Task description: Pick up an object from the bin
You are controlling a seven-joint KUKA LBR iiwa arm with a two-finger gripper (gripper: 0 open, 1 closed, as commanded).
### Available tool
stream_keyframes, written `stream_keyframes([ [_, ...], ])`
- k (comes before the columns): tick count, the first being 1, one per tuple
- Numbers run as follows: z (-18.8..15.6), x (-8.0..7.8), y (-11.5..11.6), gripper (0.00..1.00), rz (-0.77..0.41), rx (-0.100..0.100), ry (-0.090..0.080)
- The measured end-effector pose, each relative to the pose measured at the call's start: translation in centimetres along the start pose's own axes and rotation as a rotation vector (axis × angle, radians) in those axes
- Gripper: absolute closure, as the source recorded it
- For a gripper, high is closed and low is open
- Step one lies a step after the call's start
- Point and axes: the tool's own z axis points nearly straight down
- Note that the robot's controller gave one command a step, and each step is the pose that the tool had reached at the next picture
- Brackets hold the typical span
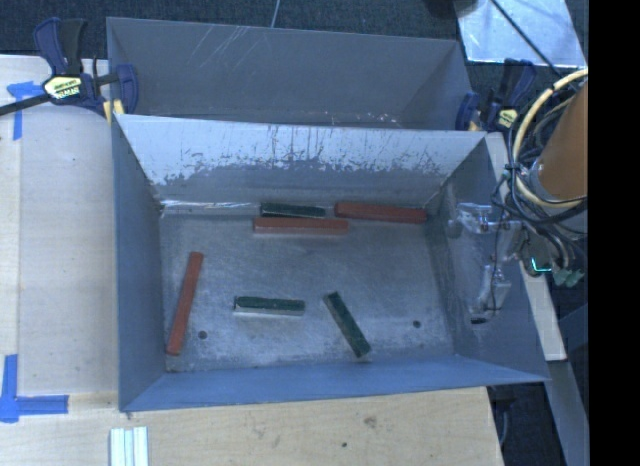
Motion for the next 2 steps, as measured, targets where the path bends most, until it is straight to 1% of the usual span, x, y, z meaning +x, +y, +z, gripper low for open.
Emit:
stream_keyframes([
  [1, -0.4, -0.2, 0.1, 0.00, -0.003, 0.002, -0.008],
  [2, 5.2, 0.4, 3.5, 0.00, -0.071, 0.003, -0.013],
])
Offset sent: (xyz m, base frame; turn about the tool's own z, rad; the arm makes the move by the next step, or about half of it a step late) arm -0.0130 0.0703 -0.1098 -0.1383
